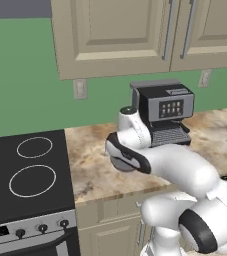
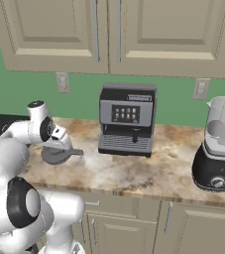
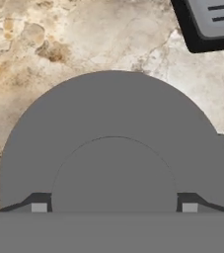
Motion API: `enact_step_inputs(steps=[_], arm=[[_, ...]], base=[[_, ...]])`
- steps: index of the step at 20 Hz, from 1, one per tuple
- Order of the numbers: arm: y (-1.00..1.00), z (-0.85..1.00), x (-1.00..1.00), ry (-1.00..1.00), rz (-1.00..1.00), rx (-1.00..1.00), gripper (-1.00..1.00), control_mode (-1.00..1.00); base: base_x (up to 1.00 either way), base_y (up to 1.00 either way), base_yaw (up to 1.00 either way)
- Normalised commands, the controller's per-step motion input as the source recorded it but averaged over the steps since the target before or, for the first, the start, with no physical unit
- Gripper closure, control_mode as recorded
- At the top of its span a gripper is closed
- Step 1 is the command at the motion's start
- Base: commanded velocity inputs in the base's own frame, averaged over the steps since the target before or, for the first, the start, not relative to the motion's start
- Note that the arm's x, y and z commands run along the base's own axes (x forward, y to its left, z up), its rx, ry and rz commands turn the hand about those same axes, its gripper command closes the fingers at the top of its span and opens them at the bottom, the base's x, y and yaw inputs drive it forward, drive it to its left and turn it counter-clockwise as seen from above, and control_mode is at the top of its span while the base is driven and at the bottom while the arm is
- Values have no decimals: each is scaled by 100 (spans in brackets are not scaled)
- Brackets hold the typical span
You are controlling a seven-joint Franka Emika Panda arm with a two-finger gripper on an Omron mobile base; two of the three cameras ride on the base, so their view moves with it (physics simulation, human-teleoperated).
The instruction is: Grab the garlic and onion from the fridge, place them in the blender, close the lid, and turn on the blender to create a marinade.
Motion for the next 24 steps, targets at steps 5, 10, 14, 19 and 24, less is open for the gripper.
enact_step_inputs(steps=[5,10,14,19,24], arm=[[0,100,-23,-4,-3,-1,100,-100],[0,96,-31,-2,-1,0,100,-100],[-1,70,-19,4,0,1,100,-100],[0,36,-1,16,-1,0,100,-100],[-1,0,-17,3,-1,0,100,100]], base=[[0,0,0],[0,0,0],[0,0,0],[0,0,0],[-16,-3,0]])
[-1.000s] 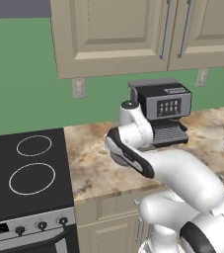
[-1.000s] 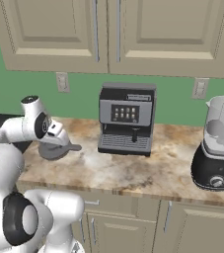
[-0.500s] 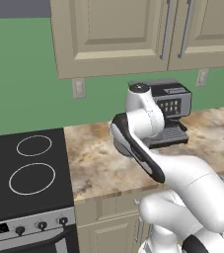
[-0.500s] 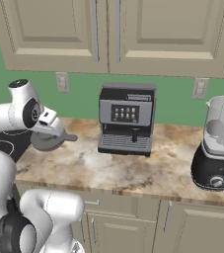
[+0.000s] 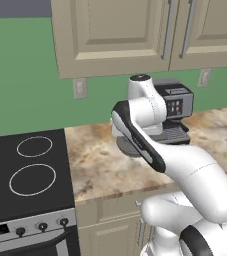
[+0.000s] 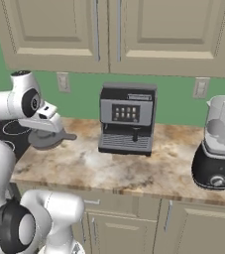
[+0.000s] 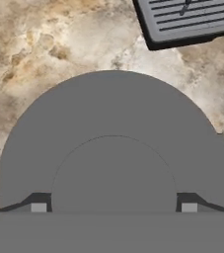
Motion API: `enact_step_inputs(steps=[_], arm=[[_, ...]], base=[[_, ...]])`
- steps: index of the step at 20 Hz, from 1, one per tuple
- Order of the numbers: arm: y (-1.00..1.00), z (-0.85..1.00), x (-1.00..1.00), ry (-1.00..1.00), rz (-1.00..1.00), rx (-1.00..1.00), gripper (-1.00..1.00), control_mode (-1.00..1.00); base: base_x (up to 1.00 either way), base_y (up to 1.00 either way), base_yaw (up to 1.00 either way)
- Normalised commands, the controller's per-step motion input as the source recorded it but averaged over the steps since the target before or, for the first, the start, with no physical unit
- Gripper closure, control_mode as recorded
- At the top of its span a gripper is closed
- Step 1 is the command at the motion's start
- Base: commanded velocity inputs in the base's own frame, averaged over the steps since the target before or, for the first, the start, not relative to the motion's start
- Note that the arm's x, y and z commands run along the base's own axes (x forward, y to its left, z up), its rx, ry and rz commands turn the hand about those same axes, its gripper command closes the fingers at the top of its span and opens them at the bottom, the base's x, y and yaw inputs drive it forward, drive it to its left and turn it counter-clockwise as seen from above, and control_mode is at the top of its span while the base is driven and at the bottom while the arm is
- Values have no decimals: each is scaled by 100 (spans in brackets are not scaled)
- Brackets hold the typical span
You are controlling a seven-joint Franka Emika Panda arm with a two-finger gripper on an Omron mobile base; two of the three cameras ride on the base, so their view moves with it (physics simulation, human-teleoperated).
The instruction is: Grab the garlic and onion from the fridge, place them in the blender, close the lid, and turn on the blender to create a marinade.
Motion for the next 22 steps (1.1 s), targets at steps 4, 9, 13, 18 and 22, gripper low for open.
enact_step_inputs(steps=[4,9,13,18,22], arm=[[0,0,0,0,0,0,100,100],[0,0,0,0,0,0,100,100],[0,0,0,0,0,0,100,100],[0,0,0,0,0,0,100,100],[0,0,0,0,0,0,100,100]], base=[[-90,-20,0],[-46,-63,-2],[4,-93,-5],[17,-94,-3],[15,-71,-4]])
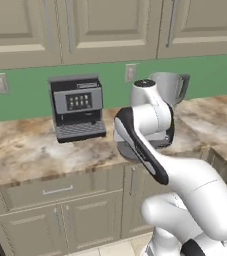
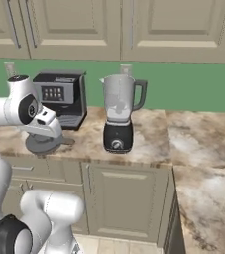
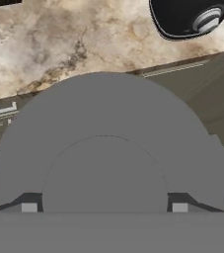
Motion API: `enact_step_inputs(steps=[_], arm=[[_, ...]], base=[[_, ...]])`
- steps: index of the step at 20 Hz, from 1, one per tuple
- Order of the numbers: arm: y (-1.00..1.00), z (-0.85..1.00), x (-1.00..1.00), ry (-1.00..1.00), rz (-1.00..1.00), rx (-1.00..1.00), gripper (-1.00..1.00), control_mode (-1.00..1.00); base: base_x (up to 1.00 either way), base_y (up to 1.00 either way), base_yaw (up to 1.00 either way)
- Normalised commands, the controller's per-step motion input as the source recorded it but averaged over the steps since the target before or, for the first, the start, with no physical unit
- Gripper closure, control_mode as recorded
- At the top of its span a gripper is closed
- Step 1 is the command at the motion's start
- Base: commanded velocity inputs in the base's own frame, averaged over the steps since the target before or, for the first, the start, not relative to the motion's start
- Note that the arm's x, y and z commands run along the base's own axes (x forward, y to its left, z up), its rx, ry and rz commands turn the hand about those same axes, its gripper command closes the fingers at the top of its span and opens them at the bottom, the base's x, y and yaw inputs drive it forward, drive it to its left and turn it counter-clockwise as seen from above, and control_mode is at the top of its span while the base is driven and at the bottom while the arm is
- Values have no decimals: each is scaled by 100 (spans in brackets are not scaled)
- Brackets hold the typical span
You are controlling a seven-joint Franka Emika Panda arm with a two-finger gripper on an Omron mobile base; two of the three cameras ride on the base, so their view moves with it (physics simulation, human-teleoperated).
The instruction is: Grab the garlic and onion from the fridge, place them in the blender, close the lid, and turn on the blender to create a marinade.
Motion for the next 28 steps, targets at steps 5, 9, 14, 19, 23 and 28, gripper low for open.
enact_step_inputs(steps=[5,9,14,19,23,28], arm=[[0,0,0,0,0,0,100,100],[0,0,0,0,0,0,100,100],[0,0,0,0,0,0,100,100],[0,0,0,0,0,0,100,100],[0,0,0,0,0,0,100,100],[-11,47,0,-11,0,0,100,-100]], base=[[21,-40,-4],[21,-52,-5],[45,-37,-2],[55,-16,0],[22,-24,0],[0,-5,0]])
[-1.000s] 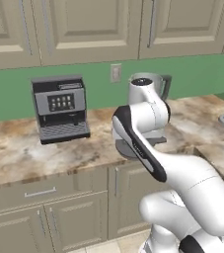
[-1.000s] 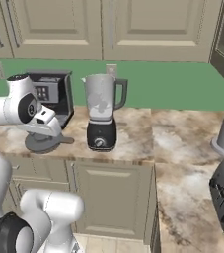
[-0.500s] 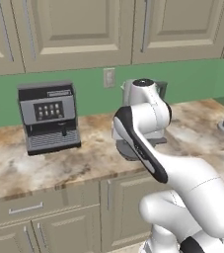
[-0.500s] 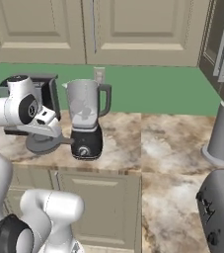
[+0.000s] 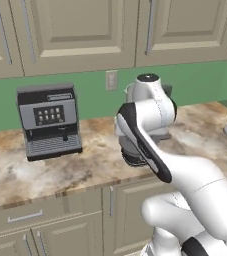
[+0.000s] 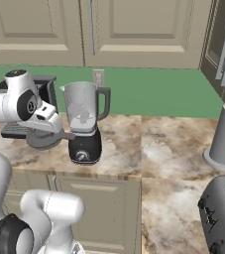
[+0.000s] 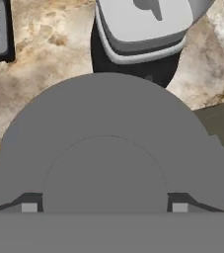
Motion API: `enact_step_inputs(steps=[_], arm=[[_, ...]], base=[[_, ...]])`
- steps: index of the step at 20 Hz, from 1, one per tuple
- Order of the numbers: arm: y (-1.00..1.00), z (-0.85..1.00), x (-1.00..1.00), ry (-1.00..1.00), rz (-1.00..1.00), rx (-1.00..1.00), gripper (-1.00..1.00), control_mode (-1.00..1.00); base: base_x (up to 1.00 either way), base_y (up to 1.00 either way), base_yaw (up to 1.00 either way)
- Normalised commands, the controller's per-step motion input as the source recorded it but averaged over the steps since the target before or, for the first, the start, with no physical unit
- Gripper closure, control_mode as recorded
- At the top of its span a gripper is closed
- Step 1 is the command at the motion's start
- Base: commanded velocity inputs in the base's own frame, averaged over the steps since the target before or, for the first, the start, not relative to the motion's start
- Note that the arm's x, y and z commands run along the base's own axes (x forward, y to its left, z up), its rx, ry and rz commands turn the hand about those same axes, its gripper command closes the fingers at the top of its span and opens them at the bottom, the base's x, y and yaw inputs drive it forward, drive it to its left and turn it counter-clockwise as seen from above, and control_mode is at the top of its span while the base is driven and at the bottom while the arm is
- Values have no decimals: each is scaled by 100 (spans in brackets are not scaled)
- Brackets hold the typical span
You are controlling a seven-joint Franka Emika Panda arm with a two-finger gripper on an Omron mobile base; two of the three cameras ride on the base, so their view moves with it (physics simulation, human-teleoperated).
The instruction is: Grab the garlic and onion from the fridge, place them in the blender, close the lid, and turn on the blender to create a marinade.
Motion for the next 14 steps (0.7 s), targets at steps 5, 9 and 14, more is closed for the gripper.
enact_step_inputs(steps=[5,9,14], arm=[[-7,81,1,-12,0,0,100,-100],[-7,77,24,-5,-5,0,100,-100],[-10,71,66,-3,-7,0,100,-100]], base=[[0,0,0],[0,0,0],[0,0,0]])
